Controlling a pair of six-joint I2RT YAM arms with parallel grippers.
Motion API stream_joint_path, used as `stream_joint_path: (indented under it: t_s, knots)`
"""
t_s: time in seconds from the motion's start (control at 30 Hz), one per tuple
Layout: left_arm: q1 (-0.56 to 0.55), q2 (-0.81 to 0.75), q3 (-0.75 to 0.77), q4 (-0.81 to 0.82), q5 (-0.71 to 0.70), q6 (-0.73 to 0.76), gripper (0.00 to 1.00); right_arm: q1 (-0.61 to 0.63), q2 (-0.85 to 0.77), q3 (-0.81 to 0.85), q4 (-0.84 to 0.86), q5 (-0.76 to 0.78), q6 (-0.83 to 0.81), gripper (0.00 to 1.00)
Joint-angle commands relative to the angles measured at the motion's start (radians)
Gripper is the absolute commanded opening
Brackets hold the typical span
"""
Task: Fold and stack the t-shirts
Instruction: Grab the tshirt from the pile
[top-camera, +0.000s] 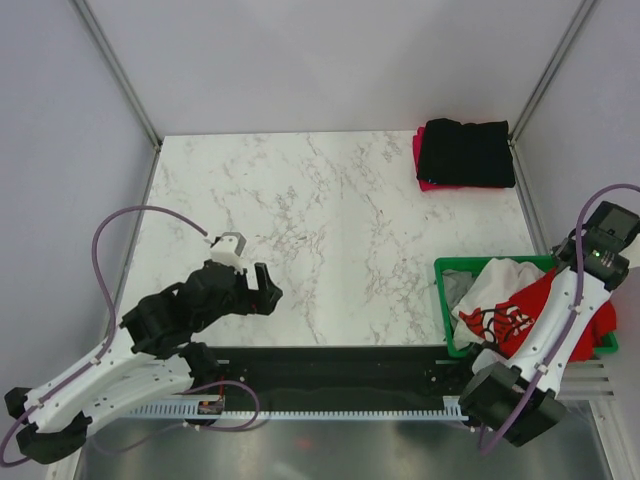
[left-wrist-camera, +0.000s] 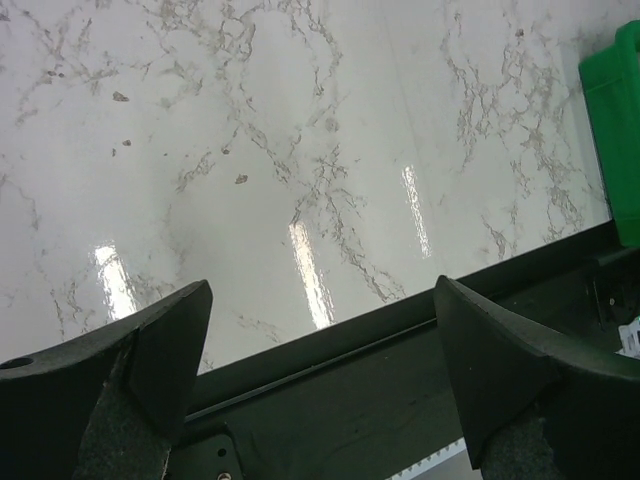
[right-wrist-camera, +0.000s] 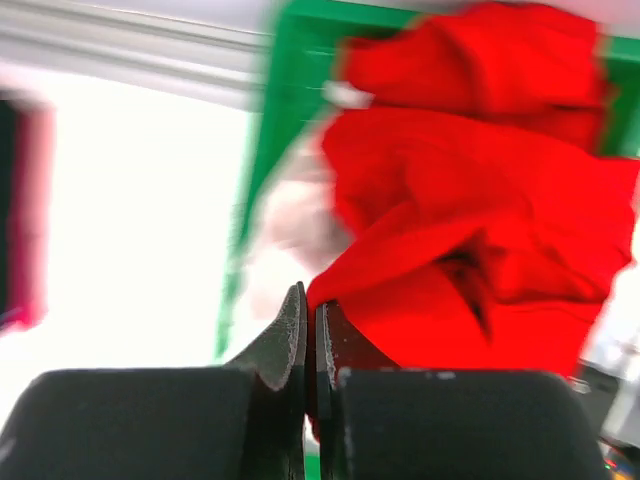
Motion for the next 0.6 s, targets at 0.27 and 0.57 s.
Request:
stream_joint_path:
  t_s: [0.27,0.57]
  knots:
    - [0.004,-0.09,0.005,-0.01,-0.169,0.015,0.99,0.184,-0.069,0.369,0.385,-0.61,0.196,0.0]
    - [0.004,-0.145,-0.006,-0.011,-0.223,-0.012,0.97,1.276,0.64,1.449,0.448,-0.878,0.066,0.0]
